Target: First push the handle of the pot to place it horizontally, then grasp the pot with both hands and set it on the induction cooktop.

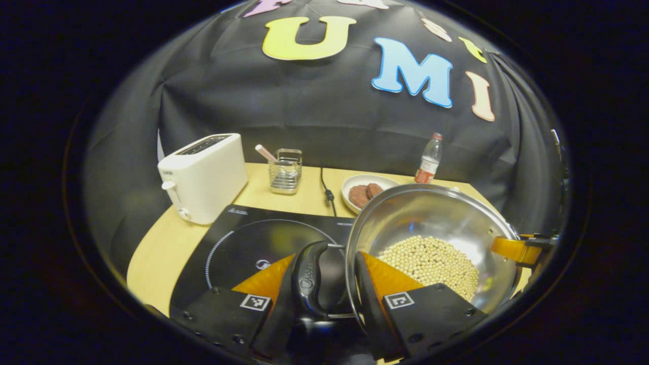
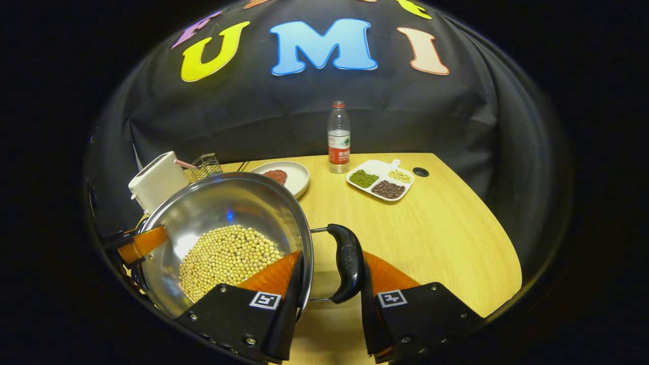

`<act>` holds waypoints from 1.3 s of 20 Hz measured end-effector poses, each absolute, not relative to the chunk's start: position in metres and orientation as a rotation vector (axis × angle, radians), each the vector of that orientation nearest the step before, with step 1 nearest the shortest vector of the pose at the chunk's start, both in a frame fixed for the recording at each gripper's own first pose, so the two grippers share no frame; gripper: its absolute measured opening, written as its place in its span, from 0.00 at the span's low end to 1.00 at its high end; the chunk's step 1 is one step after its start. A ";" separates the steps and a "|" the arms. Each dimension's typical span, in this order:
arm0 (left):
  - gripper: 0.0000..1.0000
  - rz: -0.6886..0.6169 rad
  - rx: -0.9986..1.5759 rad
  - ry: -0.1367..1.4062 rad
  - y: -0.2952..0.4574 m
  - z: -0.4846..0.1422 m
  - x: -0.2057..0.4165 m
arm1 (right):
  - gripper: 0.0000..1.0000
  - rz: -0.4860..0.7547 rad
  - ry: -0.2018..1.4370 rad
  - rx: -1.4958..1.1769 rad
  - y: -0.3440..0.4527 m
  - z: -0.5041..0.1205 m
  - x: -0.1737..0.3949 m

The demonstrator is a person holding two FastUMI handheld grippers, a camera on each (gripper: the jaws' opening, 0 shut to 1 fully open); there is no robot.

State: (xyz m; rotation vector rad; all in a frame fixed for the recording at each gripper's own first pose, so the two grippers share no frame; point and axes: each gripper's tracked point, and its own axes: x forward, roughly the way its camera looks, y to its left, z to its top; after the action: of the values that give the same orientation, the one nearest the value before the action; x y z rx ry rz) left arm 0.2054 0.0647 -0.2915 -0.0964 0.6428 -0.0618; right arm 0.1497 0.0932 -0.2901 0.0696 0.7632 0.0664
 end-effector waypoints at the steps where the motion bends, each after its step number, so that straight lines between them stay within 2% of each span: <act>1: 0.67 -0.057 -0.095 0.641 0.077 -0.291 0.206 | 0.54 0.069 0.764 0.072 0.105 -0.290 0.149; 4: 0.67 -0.051 -0.079 0.637 0.118 -0.289 0.206 | 0.55 0.077 0.763 0.083 0.140 -0.289 0.146; 5: 0.70 -0.052 -0.071 0.638 0.129 -0.290 0.205 | 0.54 0.080 0.758 0.086 0.150 -0.289 0.143; 6: 0.67 -0.050 -0.067 0.640 0.141 -0.292 0.207 | 0.54 0.084 0.753 0.088 0.162 -0.288 0.143; 11: 0.68 -0.029 -0.049 0.645 0.201 -0.296 0.208 | 0.54 0.093 0.746 0.094 0.214 -0.291 0.145; 12: 0.64 -0.026 -0.044 0.642 0.208 -0.294 0.208 | 0.54 0.095 0.751 0.096 0.222 -0.294 0.144; 13: 0.71 -0.023 -0.040 0.641 0.217 -0.296 0.210 | 0.55 0.095 0.757 0.103 0.230 -0.296 0.143; 14: 0.67 -0.021 -0.035 0.639 0.224 -0.297 0.212 | 0.55 0.098 0.762 0.107 0.238 -0.297 0.143; 15: 0.71 -0.020 -0.025 0.638 0.231 -0.298 0.214 | 0.55 0.099 0.764 0.112 0.244 -0.298 0.143; 16: 0.63 -0.018 -0.016 0.633 0.238 -0.298 0.216 | 0.54 0.100 0.767 0.118 0.251 -0.300 0.145; 17: 0.70 -0.015 -0.010 0.635 0.245 -0.299 0.218 | 0.54 0.099 0.770 0.125 0.257 -0.301 0.145; 18: 0.63 -0.013 -0.008 0.637 0.251 -0.302 0.219 | 0.54 0.100 0.771 0.129 0.262 -0.303 0.147; 22: 0.71 -0.008 -0.038 0.662 0.263 -0.314 0.224 | 0.55 0.099 0.775 0.137 0.273 -0.307 0.155; 23: 0.67 -0.006 -0.043 0.662 0.263 -0.317 0.226 | 0.54 0.099 0.768 0.135 0.274 -0.305 0.157; 24: 0.71 -0.003 -0.054 0.666 0.264 -0.319 0.226 | 0.54 0.103 0.766 0.133 0.274 -0.305 0.159; 26: 0.70 0.004 -0.063 0.644 0.264 -0.320 0.228 | 0.56 0.132 0.770 0.147 0.275 -0.305 0.158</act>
State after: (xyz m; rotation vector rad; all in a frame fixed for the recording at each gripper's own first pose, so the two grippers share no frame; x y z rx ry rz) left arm 0.2282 0.2639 -0.3199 -0.0633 0.6441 0.0045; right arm 0.1582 0.2750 -0.3045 0.1471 0.7700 0.1322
